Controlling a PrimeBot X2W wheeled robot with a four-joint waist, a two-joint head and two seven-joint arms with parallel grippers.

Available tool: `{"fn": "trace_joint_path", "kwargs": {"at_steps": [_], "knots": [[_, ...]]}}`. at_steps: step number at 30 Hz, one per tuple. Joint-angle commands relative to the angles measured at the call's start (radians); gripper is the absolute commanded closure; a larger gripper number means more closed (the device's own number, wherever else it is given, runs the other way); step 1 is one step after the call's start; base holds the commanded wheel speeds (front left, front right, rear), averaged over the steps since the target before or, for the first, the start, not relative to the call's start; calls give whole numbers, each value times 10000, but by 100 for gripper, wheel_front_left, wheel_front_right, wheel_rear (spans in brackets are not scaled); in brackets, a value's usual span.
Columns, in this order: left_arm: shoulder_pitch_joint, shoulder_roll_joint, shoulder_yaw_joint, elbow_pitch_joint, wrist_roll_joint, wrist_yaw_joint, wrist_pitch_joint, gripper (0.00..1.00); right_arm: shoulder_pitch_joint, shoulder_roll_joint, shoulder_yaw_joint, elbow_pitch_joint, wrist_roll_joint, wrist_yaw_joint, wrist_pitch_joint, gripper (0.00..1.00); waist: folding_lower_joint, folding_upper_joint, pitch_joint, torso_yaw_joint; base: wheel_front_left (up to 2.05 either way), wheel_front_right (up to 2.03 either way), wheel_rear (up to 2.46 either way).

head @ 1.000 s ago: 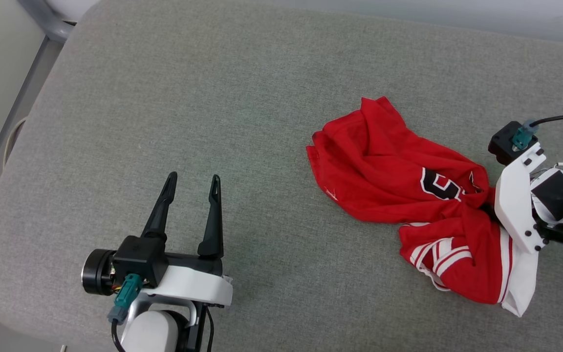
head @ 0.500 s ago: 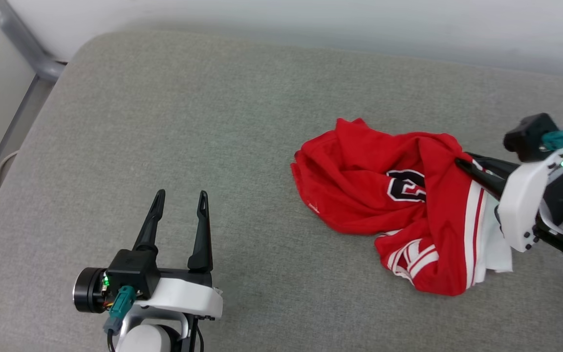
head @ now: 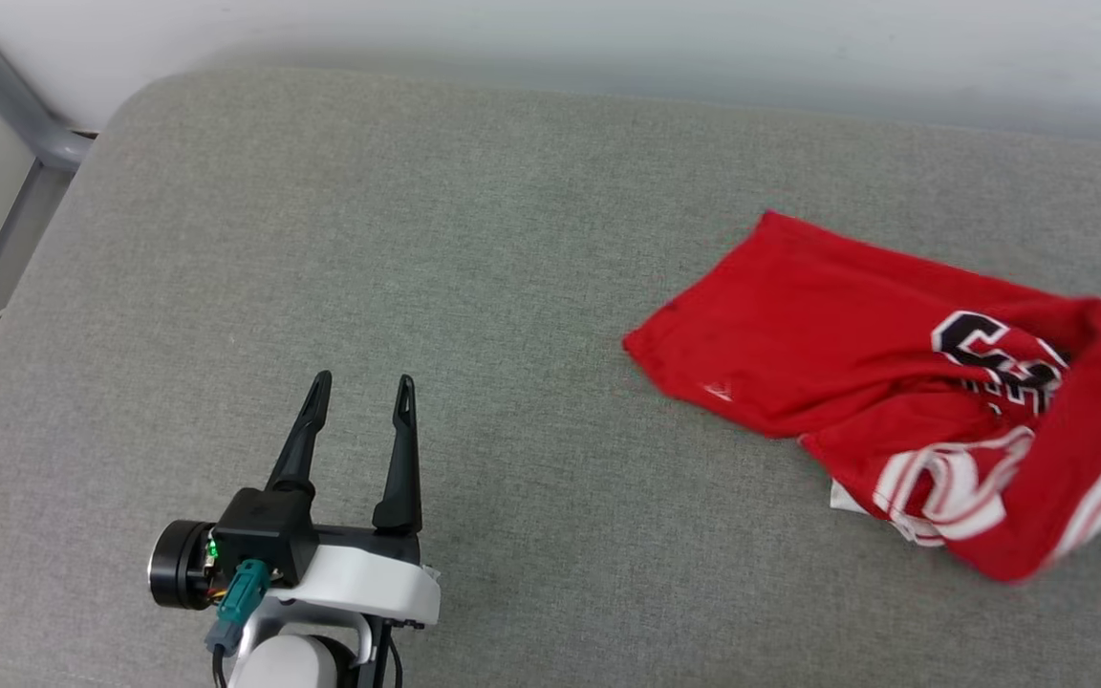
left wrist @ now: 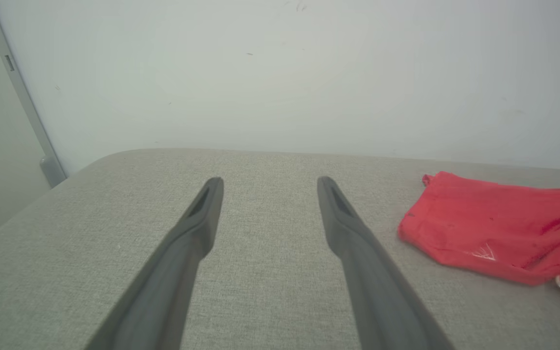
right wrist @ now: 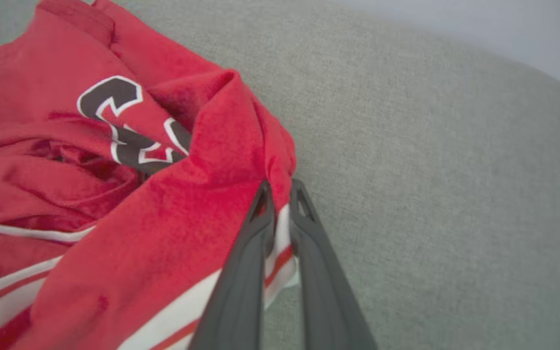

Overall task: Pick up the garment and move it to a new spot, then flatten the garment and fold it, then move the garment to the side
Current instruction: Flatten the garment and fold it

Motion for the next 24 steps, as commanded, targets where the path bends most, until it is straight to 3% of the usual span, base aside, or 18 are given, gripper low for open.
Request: {"fn": "trace_joint_path", "kwargs": {"at_steps": [1, 8, 12, 13, 14, 19, 20, 24], "knots": [[-89, -5, -4, 10, -28, -42, -26, 0, 212, 104, -70, 172, 25, -14, 15, 100, 0, -1, 31, 33, 0, 0, 0], [-174, -5, -179, 105, -128, 12, -26, 0, 1112, 568, -663, 2340, 282, -16, 329, 100, 0, -1, 119, 181, 0, 0, 0], [-95, -7, -122, 179, -125, 43, -26, 0, 1147, 854, -737, 2638, 221, -14, -126, 100, 0, -1, -14, 113, 0, 0, 0], [-43, -5, -87, 204, -94, 38, -26, 0, 1051, 872, -794, 2575, 138, -16, -384, 58, 0, -1, -77, 71, 0, 0, 0], [10, -7, -55, 223, -52, 21, -26, 0, 924, 882, -853, 2471, 43, -16, -672, 0, 0, -1, -168, 12, 0, 0, 0], [172, -7, 54, 273, 68, -71, -26, 0, 712, 1030, -1251, 1698, -754, -14, -2567, 0, 0, -1, -619, -268, 0, 0, 0], [290, -7, 131, 283, 134, -145, -26, 0, 860, 1251, -1617, 970, -1315, -14, -3545, 0, 0, -1, -820, -481, 0, 0, 0], [230, -7, 261, 298, 246, -305, -26, 0, 1375, 1884, -2470, -342, -2257, -14, -4220, 0, 0, -1, -996, -733, 0, 0, 0]]}}
